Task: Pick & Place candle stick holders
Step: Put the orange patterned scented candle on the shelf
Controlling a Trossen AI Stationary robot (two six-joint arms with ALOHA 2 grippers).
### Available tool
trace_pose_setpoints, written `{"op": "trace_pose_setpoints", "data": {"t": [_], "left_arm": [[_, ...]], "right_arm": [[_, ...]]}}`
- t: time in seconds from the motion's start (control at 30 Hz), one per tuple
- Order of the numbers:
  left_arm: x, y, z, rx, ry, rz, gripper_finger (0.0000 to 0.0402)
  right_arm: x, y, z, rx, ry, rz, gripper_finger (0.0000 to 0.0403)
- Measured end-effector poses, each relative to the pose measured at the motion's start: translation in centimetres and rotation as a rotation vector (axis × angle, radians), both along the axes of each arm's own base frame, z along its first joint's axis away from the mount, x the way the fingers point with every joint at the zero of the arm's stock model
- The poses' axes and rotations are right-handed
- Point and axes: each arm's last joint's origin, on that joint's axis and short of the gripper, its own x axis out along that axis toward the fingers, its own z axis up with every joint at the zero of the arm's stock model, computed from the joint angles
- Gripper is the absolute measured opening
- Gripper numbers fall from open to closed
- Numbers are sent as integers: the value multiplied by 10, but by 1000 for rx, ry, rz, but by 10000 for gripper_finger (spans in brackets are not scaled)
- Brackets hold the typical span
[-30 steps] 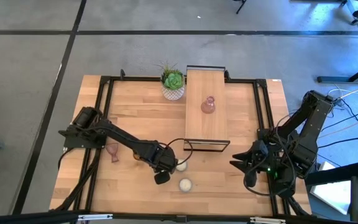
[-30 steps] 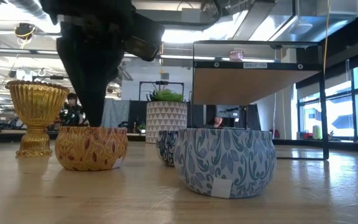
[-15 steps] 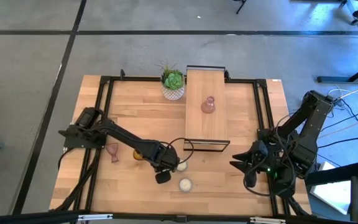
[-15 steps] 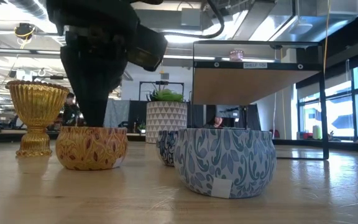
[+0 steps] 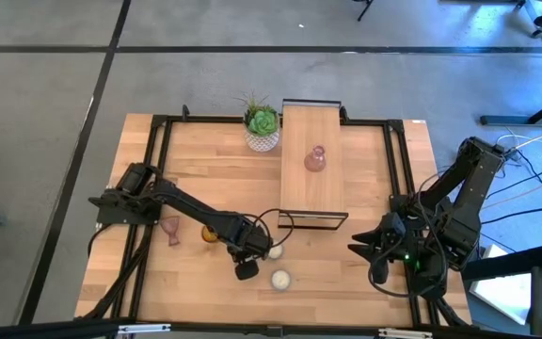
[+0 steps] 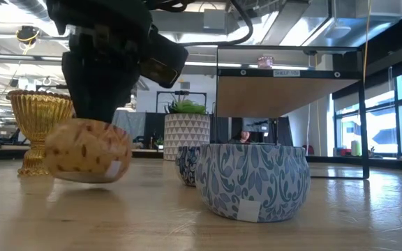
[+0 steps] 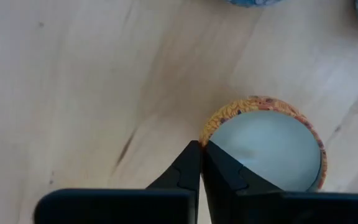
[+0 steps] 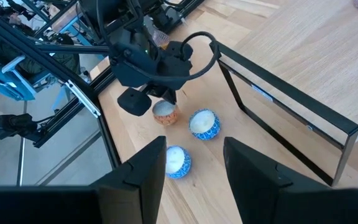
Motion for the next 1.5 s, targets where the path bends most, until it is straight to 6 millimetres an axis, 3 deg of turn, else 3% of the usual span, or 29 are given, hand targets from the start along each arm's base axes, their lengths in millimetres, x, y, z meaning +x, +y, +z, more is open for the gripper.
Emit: {"op": "trace_pose_setpoints", "data": {"t": [0.17,0.27,0.43,0.67,0.87,1.23,1.37,1.5], "left_arm": [[0,5,3,-1,9,45,4],[3,4,15,1,21,50,3],[12,-1,51,46,-23,12,3],[21,6,120,183,-138,6,2],[34,39,157,214,-260,57,2],[52,119,192,312,-427,167,2],[59,131,198,314,-507,158,2],[59,131,197,334,-500,107,2]], "right_arm": [[0,0,0,1,0,0,164],[0,1,0,8,-2,2,164],[0,1,0,16,1,6,165],[0,1,0,17,1,6,165],[2,0,0,11,-3,-7,165],[12,-8,-1,69,28,-62,165],[18,-15,0,118,20,-122,166],[26,-29,4,154,24,-176,178]]}}
